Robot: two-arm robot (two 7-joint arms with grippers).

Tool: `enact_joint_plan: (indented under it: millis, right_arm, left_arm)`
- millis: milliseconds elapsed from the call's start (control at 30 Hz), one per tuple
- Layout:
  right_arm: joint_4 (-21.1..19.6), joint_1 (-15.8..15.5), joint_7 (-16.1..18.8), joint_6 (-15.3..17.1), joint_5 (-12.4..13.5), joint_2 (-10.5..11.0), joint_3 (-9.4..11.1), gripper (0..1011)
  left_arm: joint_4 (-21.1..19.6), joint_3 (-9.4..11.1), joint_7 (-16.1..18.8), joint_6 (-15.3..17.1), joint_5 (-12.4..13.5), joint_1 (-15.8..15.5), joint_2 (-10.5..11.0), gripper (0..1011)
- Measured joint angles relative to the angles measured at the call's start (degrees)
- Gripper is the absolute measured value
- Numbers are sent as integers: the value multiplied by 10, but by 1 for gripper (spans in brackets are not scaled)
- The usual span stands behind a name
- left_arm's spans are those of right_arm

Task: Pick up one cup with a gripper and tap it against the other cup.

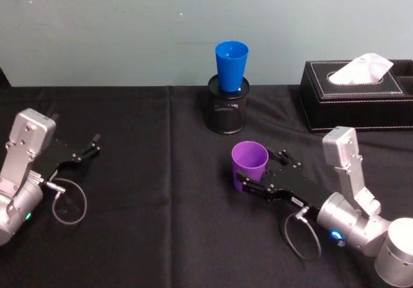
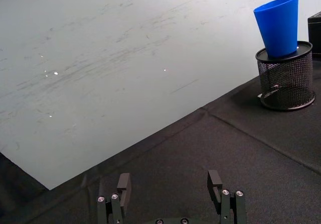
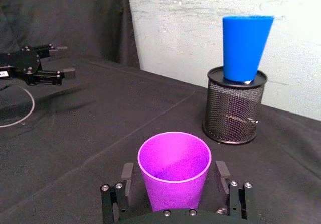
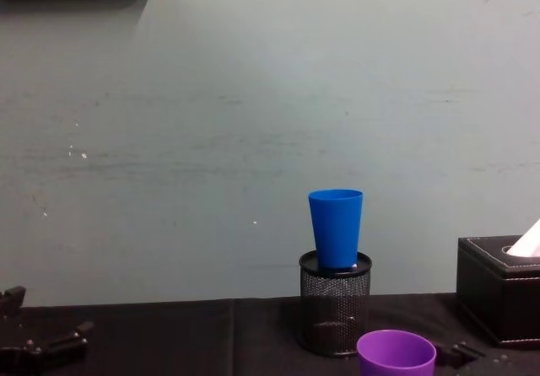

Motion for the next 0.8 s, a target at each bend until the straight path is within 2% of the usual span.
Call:
enact_joint_plan:
  millis: [267,433,567,800]
  right_arm:
    - [42,22,10,-13,-12,-33,-2,1000]
    - [56,25,12,-20,-17,-43,2,1000]
    - [64,26,13,-21,-20,-49,7,952]
    - [65,23,13,-19,-25,-55,17,771]
  left_arm:
    - [0,0,0,0,0,0,0,1000]
    - [0,0,0,0,0,0,0,1000]
    - [0,0,0,0,0,0,0,1000]
    - [0,0,0,0,0,0,0,1000]
